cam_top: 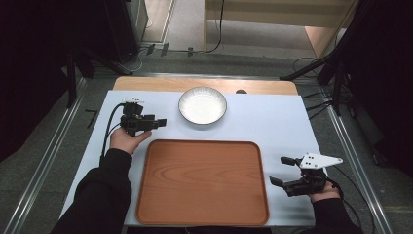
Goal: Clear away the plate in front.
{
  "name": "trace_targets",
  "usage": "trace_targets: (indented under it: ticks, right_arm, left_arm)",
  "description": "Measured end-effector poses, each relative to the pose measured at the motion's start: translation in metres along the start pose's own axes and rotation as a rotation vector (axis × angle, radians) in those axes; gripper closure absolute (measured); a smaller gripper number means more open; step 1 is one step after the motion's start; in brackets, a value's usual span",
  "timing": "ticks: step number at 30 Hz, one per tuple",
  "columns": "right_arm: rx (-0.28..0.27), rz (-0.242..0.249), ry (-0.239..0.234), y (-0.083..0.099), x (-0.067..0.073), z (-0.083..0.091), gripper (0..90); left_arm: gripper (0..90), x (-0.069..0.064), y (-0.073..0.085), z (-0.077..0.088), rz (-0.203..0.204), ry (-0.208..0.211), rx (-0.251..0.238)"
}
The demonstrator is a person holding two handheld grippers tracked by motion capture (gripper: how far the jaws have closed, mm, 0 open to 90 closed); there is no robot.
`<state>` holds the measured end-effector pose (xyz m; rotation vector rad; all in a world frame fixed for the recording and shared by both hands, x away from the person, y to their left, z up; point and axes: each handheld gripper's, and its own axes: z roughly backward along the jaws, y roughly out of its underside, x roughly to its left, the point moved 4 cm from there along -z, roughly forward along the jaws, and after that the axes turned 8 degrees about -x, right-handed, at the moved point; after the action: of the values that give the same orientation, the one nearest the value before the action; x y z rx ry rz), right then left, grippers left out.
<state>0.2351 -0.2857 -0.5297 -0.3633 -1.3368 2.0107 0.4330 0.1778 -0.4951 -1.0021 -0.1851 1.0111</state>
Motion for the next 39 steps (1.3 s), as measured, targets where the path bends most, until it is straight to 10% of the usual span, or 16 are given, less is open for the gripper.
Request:
trace_targets:
  ticks: [30,39]
  right_arm:
    - [-0.002,-0.003,-0.01,0.001,-0.002,0.0,14.2]
    - [-0.005,0.0,-0.017,0.0,-0.002,-0.001,14.3]
  left_arm:
    - [36.5,-0.019,-0.038,-0.06,-0.052,-0.039,0.008]
    - [44.4,-0.018,-0.048,-0.088,-0.026,-0.127,-0.022]
